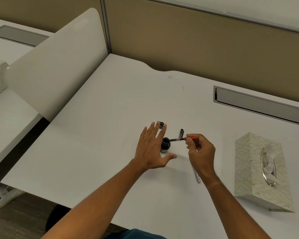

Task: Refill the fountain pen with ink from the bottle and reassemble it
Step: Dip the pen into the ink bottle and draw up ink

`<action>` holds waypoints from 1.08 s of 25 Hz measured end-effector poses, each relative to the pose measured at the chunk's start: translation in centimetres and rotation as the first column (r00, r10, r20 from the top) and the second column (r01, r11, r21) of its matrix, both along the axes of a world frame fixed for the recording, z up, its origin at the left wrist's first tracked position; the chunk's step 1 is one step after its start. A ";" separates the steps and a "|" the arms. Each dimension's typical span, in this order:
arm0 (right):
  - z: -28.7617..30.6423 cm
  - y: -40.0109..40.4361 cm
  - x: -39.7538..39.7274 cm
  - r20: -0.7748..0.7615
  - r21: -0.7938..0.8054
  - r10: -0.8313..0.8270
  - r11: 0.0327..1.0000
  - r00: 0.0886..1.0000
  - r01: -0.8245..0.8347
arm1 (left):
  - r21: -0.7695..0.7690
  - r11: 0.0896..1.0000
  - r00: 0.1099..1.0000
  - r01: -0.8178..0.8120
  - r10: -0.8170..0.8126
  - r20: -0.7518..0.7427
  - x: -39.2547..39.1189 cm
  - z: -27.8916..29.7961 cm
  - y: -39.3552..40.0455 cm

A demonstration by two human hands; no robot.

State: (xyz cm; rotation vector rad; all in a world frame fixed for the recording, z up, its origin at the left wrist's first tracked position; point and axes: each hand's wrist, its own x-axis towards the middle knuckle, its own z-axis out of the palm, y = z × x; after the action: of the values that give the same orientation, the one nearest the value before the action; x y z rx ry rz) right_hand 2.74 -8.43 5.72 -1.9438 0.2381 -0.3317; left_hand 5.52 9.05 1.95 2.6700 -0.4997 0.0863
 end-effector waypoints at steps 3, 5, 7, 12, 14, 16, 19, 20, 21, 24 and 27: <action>-0.1 -0.2 -0.1 -0.004 0.020 -0.026 0.999 1.000 0.026 | 0.031 0.999 1.000 -0.010 0.011 -0.012 -0.1 0.0 0.1; 0.0 -0.1 -0.2 -0.002 0.055 -0.039 0.998 0.999 0.040 | 0.054 0.998 1.000 -0.014 0.015 -0.019 -0.1 -0.1 0.2; 0.1 0.1 -0.2 -0.008 0.091 -0.045 0.995 0.999 0.046 | 0.062 0.998 1.000 -0.012 0.014 -0.028 -0.2 -0.2 0.2; 0.2 0.1 -0.2 -0.027 0.135 -0.090 0.986 0.996 0.092 | 0.055 0.998 0.999 -0.010 0.012 -0.030 -0.3 -0.1 0.2; 0.2 0.0 -0.3 -0.024 0.142 -0.108 0.984 0.994 0.111 | 0.054 0.998 0.999 -0.014 0.016 -0.034 -0.4 -0.1 0.3; 0.2 0.0 -0.2 -0.029 0.156 -0.119 0.980 0.992 0.122 | 0.062 0.998 0.999 -0.016 0.018 -0.038 -0.4 -0.2 0.2; 0.0 0.3 -0.1 -0.033 0.163 -0.120 0.979 0.992 0.124 | 0.068 0.998 0.999 -0.013 0.016 -0.047 -0.4 -0.3 0.2; -0.1 0.4 -0.1 -0.035 0.157 -0.120 0.980 0.992 0.124 | 0.070 0.997 0.999 -0.013 0.016 -0.048 -0.4 -0.4 0.2; -0.1 0.4 -0.1 -0.035 0.155 -0.125 0.979 0.992 0.129 | 0.074 0.997 0.999 -0.013 0.017 -0.047 -0.4 -0.4 0.2; 0.0 0.4 -0.1 -0.024 0.153 -0.142 0.978 0.990 0.144 | 0.084 0.996 0.999 -0.019 0.023 -0.047 -0.4 -0.4 0.2; 0.1 0.3 -0.1 -0.011 0.161 -0.155 0.975 0.988 0.155 | 0.088 0.996 0.998 -0.024 0.029 -0.054 -0.4 -0.6 0.3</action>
State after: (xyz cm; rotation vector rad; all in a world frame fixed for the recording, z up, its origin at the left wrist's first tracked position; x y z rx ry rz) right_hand 2.64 -8.10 5.85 -1.7690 0.4052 -0.4036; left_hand 5.08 9.36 1.40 2.7566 -0.4612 -0.0016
